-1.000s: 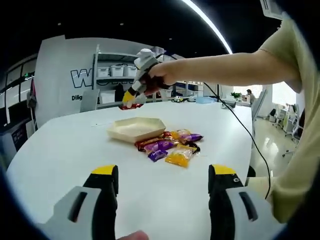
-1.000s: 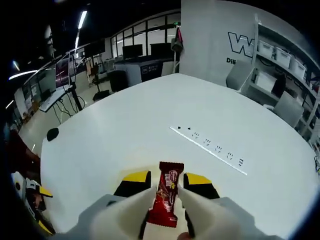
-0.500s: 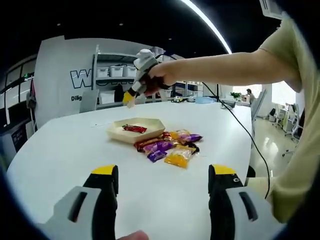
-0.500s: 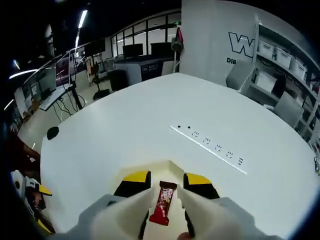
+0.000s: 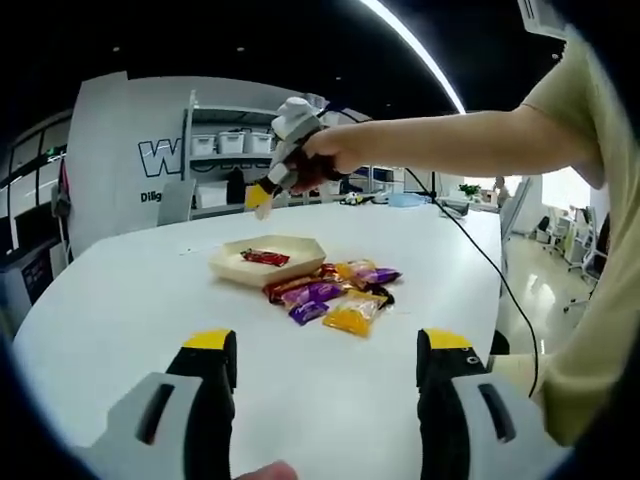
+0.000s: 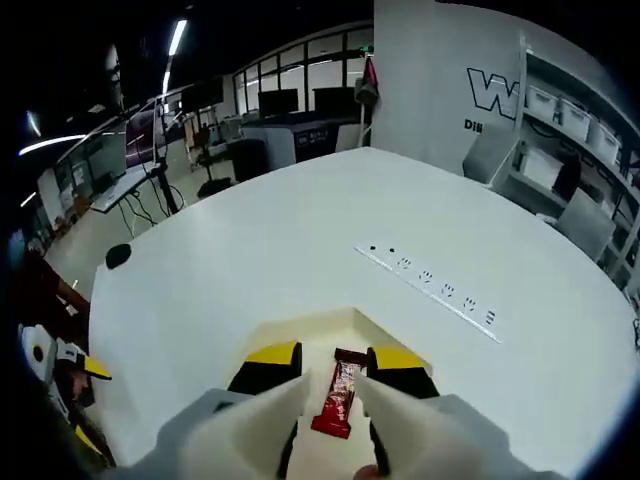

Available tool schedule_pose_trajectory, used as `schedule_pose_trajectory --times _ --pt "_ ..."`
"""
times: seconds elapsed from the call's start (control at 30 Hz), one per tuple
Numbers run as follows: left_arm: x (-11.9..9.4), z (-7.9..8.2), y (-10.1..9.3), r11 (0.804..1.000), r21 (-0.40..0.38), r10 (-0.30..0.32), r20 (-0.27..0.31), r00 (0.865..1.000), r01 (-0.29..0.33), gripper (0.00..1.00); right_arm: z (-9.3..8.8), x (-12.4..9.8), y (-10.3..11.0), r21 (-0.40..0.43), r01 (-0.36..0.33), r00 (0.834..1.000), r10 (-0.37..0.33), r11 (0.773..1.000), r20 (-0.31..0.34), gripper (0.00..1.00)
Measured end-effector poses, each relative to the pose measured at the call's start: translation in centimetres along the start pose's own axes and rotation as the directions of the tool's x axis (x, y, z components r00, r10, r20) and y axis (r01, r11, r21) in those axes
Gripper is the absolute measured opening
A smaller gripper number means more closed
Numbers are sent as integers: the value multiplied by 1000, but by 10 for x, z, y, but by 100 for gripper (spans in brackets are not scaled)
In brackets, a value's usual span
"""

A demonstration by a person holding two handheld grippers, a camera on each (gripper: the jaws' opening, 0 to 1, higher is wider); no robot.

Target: Place the target food into the container with the food tongs after gripping and lifting it, then release it inside without dropping or visibly crushing the food.

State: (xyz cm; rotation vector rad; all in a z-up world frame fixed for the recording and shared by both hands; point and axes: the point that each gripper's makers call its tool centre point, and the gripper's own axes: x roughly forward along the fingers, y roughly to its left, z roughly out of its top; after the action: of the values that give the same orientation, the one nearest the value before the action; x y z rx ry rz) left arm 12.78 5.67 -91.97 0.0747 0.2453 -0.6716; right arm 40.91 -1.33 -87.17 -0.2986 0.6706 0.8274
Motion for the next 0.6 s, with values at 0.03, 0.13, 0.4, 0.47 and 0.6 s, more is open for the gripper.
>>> schedule_pose_trajectory --times 0.03,0.13,0.4,0.47,0.6 --pt "0 0 0 1000 0 0 0 1000 0 71 -1 0 0 -2 -1 1000 1 1000 0 21" --pt "0 -1 0 1000 -1 0 -2 1000 0 71 -4 -5 8 -23 -28 1000 29 999 12 21" --pt "3 -1 -4 1000 2 -9 -3 1000 9 71 -20 -16 31 -92 -92 995 94 991 18 21" --pt "4 -1 -5 1000 2 -11 -3 1000 11 71 -23 -19 35 -105 -101 995 103 989 18 21" --pt "6 0 -7 1000 6 -15 -3 1000 15 71 -29 -26 44 -138 -122 992 126 983 25 21"
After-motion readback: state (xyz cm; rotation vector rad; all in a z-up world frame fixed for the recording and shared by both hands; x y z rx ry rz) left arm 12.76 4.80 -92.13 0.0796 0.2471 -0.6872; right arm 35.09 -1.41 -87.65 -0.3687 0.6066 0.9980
